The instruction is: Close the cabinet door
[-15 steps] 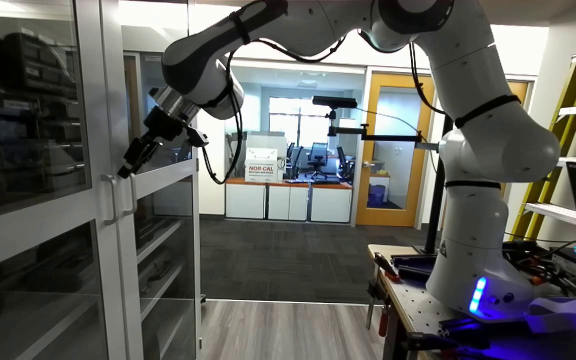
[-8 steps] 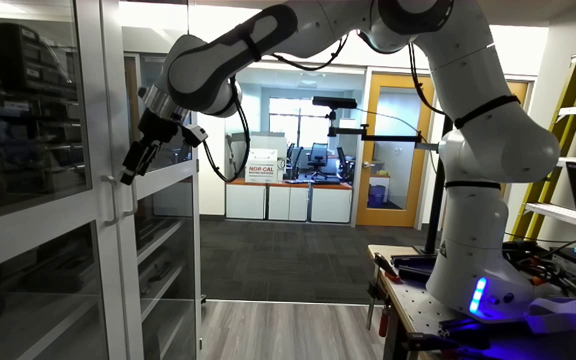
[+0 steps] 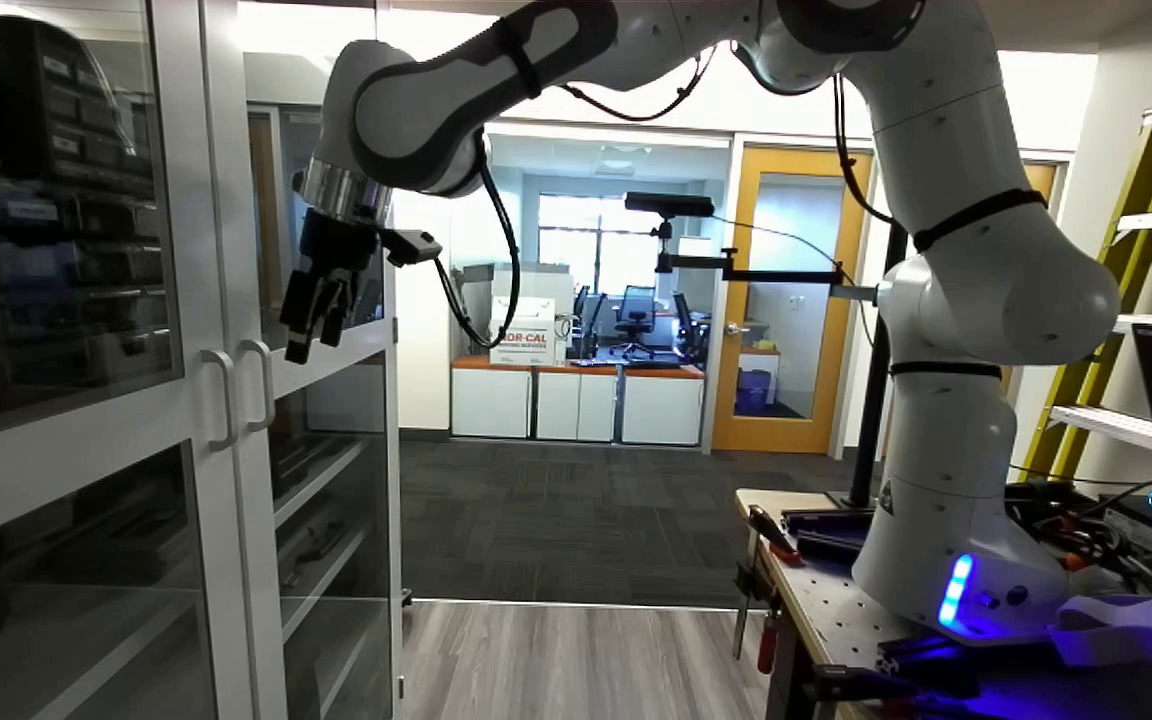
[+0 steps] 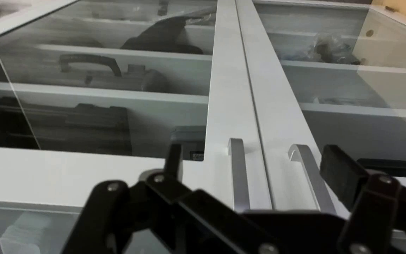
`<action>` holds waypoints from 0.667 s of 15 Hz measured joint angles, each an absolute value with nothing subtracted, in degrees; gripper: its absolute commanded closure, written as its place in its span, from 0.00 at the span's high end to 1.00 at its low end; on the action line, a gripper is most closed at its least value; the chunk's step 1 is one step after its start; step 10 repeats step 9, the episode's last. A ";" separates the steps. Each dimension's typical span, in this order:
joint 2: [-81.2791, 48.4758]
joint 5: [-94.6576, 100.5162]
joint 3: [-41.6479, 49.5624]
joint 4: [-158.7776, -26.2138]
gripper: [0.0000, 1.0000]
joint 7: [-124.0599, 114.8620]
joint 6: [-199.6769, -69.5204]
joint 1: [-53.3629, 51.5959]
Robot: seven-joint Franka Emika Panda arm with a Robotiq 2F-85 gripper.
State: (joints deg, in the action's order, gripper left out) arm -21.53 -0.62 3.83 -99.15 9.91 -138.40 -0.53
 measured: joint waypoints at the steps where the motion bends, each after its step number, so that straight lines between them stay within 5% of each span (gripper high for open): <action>1: -20.88 -0.59 3.91 -99.22 1.00 8.76 -136.07 -0.48; 10: -14.78 -0.50 4.31 -104.96 1.00 3.93 -125.98 1.16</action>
